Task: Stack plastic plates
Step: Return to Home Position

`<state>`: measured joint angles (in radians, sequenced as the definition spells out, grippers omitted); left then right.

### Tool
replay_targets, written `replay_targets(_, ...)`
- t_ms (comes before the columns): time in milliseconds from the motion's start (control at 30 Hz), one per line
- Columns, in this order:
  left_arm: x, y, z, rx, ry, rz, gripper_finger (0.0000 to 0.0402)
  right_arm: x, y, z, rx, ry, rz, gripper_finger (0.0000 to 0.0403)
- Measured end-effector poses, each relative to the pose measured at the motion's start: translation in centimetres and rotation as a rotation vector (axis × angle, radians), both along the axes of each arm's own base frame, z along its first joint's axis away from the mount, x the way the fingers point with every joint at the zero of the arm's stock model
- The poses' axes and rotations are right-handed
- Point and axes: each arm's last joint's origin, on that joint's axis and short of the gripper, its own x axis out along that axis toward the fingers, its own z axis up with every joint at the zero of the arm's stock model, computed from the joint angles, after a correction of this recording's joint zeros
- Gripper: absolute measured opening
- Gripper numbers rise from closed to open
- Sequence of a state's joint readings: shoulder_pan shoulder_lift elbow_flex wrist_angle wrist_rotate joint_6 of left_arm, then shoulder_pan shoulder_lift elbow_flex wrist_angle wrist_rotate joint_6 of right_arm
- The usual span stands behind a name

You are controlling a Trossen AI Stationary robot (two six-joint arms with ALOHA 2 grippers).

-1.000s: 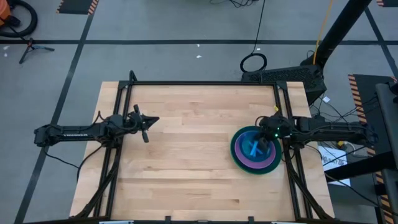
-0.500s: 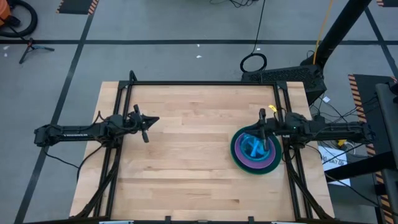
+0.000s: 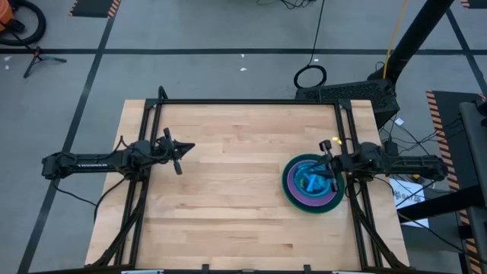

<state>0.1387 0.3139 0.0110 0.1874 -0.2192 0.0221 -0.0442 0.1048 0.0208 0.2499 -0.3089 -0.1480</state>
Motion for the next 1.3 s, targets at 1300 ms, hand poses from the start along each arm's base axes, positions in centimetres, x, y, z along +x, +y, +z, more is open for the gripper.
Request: replay_targets(1300,0.0,0.0,-0.1,-0.002,0.013,0.0,0.0007,-0.6,-0.1,-1.2,-0.165,0.068,-0.064,0.0055)
